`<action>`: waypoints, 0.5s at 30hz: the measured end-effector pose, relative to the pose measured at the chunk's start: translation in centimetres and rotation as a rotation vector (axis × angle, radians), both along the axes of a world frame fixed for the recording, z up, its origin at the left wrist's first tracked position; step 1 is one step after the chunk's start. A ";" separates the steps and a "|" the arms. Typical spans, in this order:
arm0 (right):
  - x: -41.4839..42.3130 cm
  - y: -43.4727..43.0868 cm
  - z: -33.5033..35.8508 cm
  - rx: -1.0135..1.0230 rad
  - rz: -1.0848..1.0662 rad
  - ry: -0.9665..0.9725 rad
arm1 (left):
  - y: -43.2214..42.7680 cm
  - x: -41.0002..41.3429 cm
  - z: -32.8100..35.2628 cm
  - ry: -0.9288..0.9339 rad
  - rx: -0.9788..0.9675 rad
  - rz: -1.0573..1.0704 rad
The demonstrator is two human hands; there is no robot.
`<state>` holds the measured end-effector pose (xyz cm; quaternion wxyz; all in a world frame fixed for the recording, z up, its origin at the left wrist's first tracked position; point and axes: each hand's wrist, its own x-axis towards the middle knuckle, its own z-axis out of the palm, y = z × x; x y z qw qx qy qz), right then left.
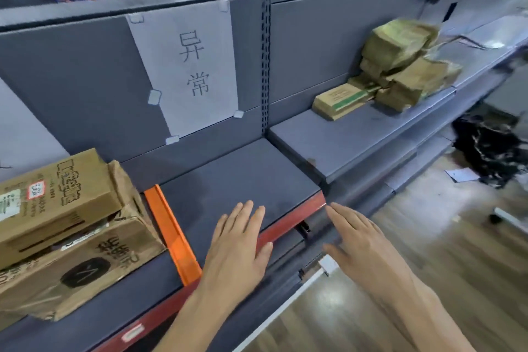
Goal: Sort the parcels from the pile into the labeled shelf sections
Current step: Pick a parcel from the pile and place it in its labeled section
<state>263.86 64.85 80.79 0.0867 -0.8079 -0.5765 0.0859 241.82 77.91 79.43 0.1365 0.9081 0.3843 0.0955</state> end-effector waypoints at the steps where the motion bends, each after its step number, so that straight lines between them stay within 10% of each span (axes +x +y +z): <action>1: 1.4 -0.9 0.2 0.001 -0.017 -0.010 | -0.4 1.8 0.0 0.001 -0.004 -0.008; 15: 14.0 -10.0 1.0 0.042 -0.275 0.016 | -4.3 21.4 0.7 -0.024 -0.087 -0.321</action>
